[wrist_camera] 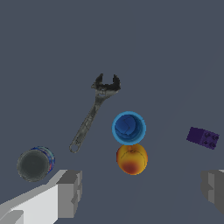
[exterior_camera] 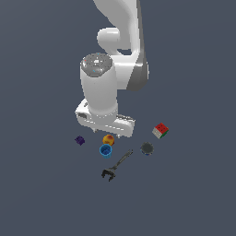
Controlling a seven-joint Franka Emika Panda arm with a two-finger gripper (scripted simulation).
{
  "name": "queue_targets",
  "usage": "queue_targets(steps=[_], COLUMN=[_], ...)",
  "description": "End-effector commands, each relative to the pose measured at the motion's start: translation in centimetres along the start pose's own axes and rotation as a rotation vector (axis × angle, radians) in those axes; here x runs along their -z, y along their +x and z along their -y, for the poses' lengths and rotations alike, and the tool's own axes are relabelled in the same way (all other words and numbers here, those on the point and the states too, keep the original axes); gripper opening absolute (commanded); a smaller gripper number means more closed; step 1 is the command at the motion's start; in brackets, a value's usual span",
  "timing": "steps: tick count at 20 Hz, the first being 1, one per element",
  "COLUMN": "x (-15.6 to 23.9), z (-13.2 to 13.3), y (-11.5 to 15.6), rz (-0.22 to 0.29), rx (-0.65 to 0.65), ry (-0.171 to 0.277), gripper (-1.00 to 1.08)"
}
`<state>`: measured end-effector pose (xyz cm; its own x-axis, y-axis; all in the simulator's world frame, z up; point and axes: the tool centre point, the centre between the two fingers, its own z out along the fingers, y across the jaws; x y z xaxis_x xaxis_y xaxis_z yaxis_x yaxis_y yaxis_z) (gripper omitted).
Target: Pick up a designated object from a clutter of objects.
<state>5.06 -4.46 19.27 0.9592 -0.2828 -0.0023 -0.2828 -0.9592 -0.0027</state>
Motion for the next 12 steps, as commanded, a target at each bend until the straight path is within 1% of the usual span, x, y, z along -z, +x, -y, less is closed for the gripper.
queue_targets(steps=[1,7,12], x=[-2.6,-7.2,-9.5], z=[-0.2,-0.6,-0.8], y=[0.7,1.5,1.7], rz=[-0.001,-0.002,-0.002], rx=[-0.044,-0.120,-0.157], ry=[0.001,0.000,-0.002], gripper=[1.00,1.00,1.00])
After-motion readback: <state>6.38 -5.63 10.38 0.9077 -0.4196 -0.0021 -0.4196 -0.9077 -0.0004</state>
